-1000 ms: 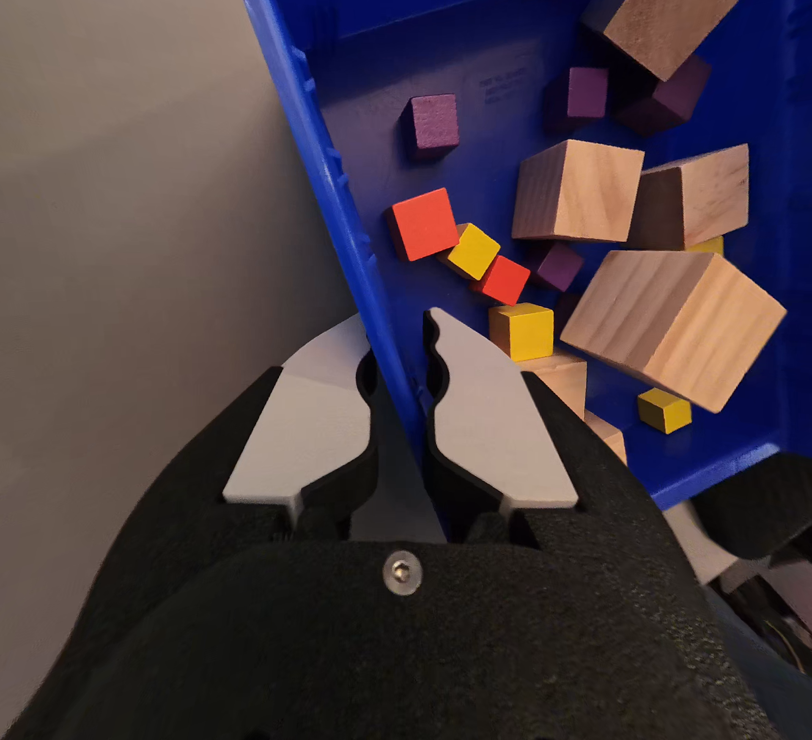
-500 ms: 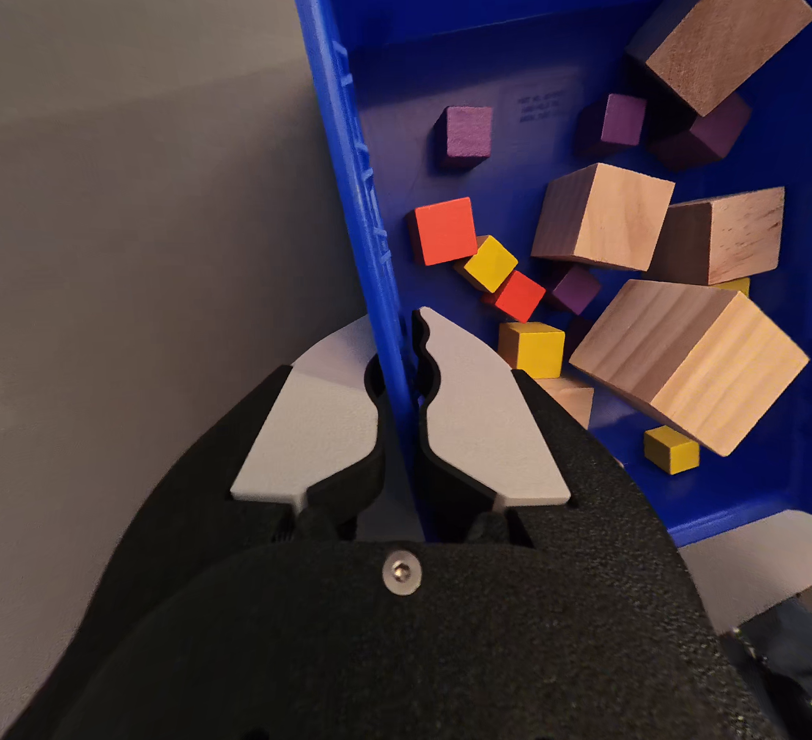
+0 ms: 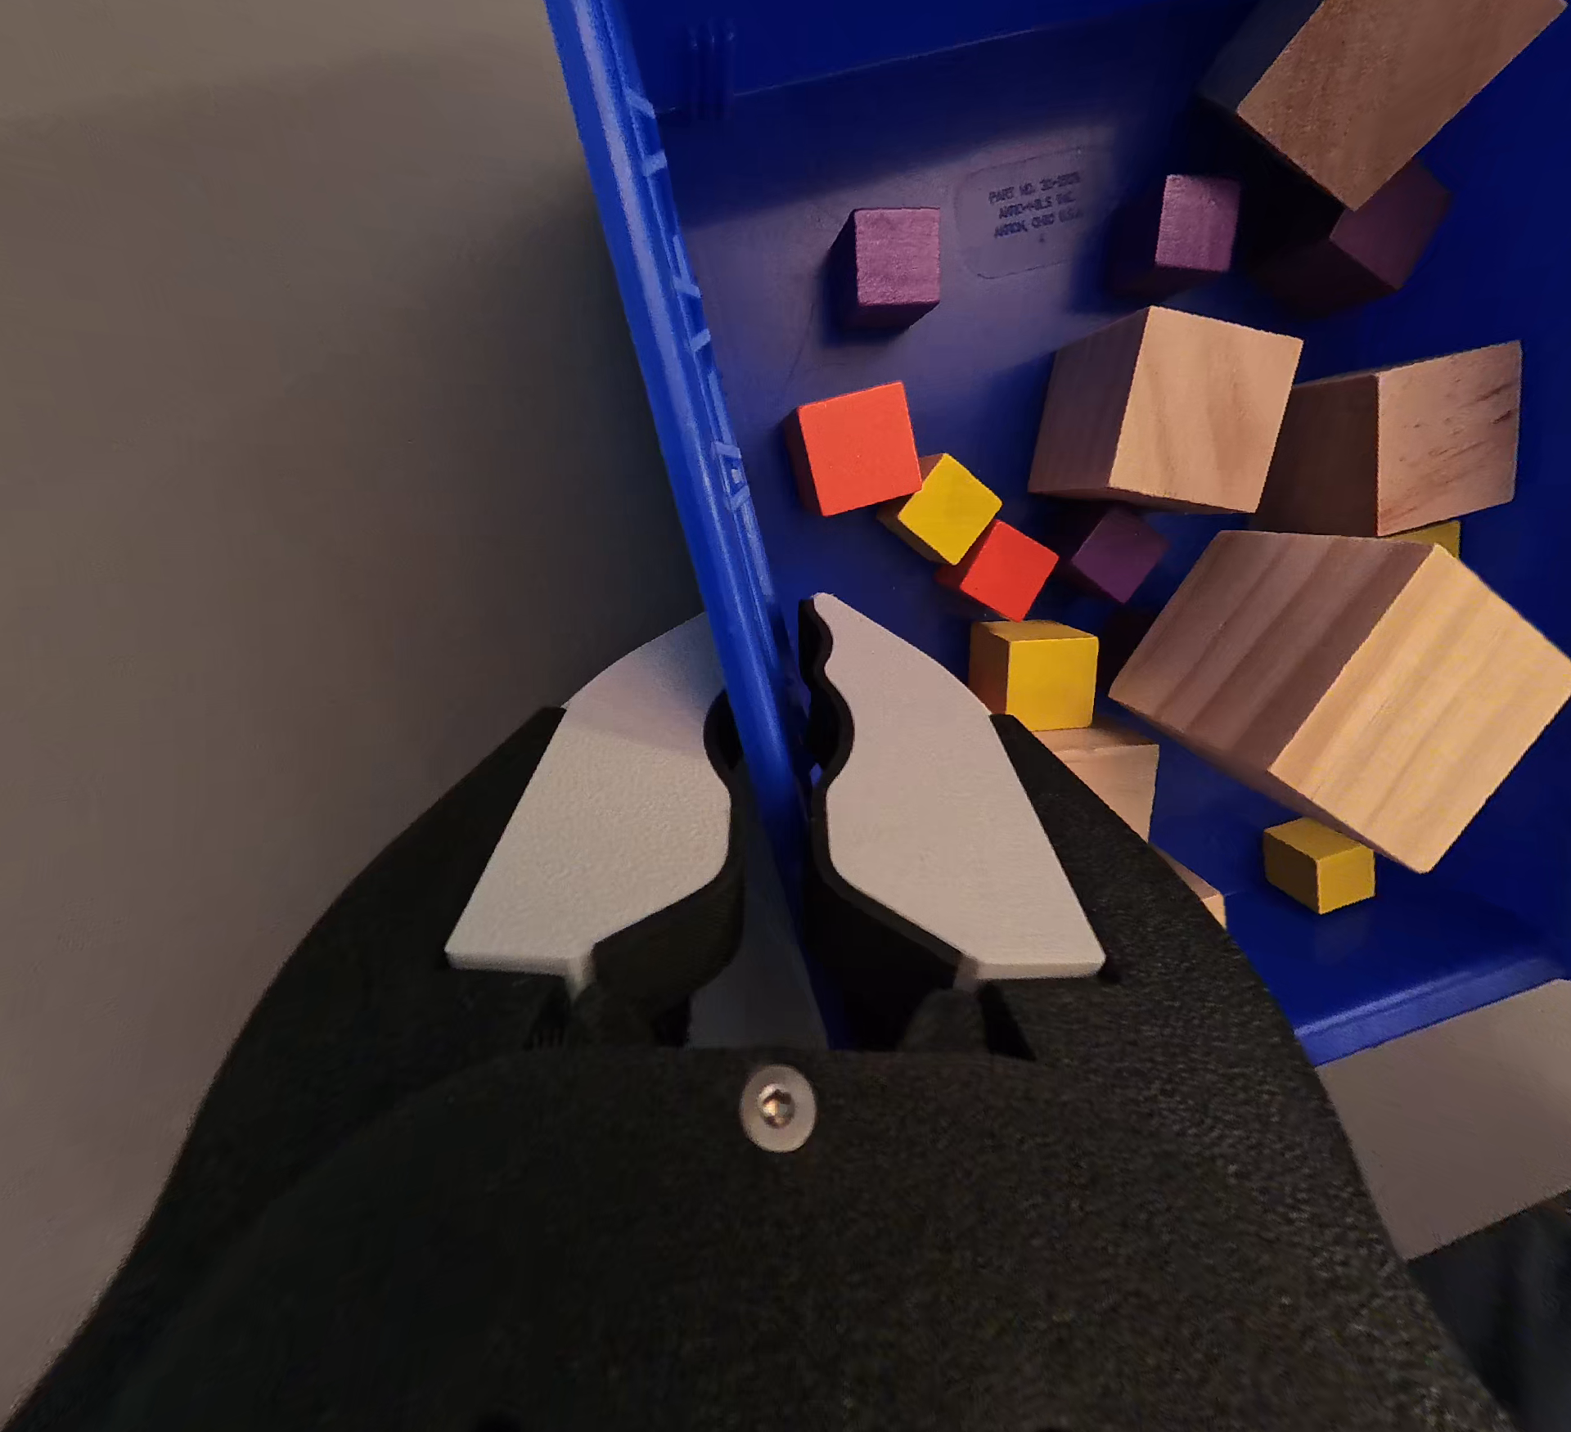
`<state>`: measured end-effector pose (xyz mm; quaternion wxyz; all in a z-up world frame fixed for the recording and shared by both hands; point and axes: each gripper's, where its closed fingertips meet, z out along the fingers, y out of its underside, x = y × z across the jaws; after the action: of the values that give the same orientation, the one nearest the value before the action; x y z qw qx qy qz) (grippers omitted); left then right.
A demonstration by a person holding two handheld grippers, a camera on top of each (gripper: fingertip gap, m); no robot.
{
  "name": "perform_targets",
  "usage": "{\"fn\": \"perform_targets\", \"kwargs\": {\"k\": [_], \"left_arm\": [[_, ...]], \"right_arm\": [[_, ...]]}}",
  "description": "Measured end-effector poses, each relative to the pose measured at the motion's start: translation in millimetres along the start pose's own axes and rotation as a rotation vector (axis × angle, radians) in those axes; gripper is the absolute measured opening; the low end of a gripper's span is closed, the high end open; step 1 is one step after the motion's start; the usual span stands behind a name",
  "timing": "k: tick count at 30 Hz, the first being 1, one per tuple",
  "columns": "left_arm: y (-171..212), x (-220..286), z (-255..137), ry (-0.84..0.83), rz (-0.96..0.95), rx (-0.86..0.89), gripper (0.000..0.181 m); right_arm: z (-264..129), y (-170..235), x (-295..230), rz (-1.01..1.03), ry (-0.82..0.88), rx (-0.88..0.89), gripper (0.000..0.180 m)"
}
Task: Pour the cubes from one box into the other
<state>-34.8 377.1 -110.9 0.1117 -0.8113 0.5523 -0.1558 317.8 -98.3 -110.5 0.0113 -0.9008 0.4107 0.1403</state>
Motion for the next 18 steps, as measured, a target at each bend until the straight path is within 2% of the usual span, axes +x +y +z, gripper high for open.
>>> {"fn": "perform_targets", "kwargs": {"k": [11,18], "left_arm": [[15,-42,-12,-0.015,-0.058,0.013,0.009],[16,-52,-14,-0.011,-0.059,0.013,0.009]], "right_arm": [[13,-7,-10,-0.001,0.004,-0.049,0.006],[14,-8,-14,-0.026,-0.001,-0.043,0.009]]}}
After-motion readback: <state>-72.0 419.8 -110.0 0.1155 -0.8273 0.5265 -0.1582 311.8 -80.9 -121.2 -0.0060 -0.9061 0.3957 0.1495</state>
